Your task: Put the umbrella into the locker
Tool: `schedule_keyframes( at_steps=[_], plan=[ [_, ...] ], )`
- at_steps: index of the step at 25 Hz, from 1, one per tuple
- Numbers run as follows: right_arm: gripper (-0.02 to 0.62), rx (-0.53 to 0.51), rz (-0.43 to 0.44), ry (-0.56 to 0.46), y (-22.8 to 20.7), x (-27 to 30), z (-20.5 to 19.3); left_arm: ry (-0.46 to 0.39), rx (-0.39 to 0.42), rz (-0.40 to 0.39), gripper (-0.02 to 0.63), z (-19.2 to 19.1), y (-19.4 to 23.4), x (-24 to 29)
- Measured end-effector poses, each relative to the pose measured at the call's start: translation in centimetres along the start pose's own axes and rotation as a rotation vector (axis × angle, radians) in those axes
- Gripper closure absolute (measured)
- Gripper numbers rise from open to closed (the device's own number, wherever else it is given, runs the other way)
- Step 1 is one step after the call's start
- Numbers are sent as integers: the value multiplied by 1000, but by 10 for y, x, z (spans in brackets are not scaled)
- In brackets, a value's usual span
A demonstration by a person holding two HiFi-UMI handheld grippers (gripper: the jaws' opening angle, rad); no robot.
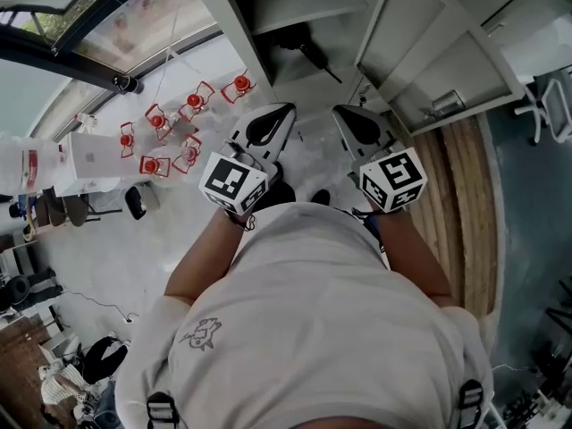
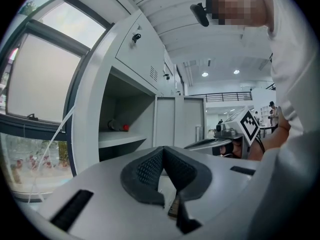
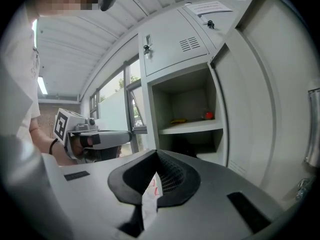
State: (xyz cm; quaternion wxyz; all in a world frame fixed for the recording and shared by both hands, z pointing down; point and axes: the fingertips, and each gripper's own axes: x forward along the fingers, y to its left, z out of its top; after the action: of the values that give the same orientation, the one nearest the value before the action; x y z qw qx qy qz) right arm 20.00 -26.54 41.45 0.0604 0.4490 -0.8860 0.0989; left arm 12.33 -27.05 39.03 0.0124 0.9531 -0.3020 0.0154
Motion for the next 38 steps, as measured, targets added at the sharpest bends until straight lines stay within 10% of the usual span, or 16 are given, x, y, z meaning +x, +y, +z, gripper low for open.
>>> schedule_keyframes(
  at_steps=[38],
  plan=[
    [554,21,-219,-39,284,15,-18,-48,-74,-288,595,-6,13,-263]
  ],
)
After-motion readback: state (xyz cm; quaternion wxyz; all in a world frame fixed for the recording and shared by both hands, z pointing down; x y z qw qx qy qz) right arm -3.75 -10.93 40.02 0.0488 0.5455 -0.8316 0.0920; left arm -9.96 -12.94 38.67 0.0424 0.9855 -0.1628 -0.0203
